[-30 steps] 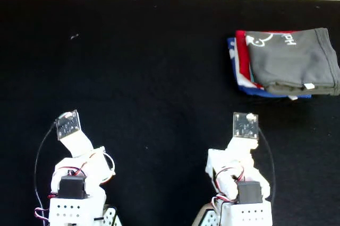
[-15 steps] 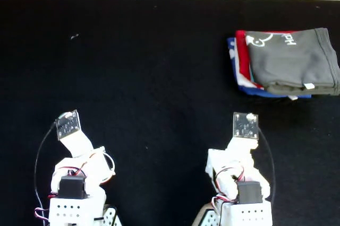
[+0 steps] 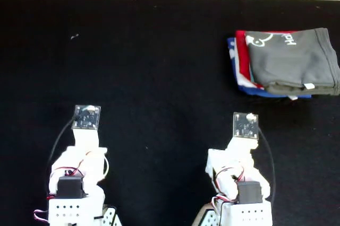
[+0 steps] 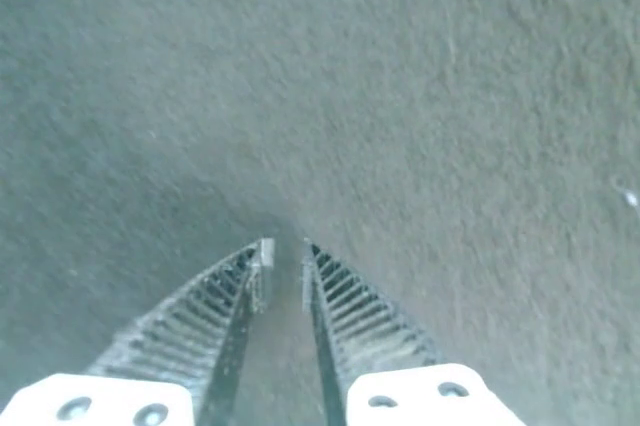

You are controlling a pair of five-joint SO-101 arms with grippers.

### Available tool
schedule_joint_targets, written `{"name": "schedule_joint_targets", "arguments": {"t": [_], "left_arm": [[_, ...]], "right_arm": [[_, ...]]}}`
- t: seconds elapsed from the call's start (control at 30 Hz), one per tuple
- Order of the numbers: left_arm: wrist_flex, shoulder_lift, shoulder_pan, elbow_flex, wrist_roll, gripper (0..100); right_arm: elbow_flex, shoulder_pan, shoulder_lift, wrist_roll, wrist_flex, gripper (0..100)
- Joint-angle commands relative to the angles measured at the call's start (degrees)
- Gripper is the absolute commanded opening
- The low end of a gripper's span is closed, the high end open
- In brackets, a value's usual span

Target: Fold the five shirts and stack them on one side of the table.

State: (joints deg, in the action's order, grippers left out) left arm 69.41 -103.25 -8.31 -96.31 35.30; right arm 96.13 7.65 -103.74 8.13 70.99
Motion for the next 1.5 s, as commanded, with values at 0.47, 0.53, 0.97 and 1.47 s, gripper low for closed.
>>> {"name": "schedule_joint_targets", "arguments": {"t": [0.47, 0.53, 0.97, 1.47], "left_arm": [[9.3, -0.5, -1.2, -0.7, -2.1, 7], [9.0, -0.5, -1.5, -0.7, -4.0, 7], [9.0, -0.5, -1.1, -0.7, -4.1, 6], [9.0, -0.5, -1.1, -0.7, -4.0, 1]], "right_arm": [[7.4, 0.3, -0.7, 0.6, 0.1, 0.5], [7.4, 0.3, -0.7, 0.6, 0.1, 0.5], [7.4, 0.3, -0.7, 0.6, 0.1, 0.5], [7.4, 0.3, -0.7, 0.6, 0.1, 0.5]]}}
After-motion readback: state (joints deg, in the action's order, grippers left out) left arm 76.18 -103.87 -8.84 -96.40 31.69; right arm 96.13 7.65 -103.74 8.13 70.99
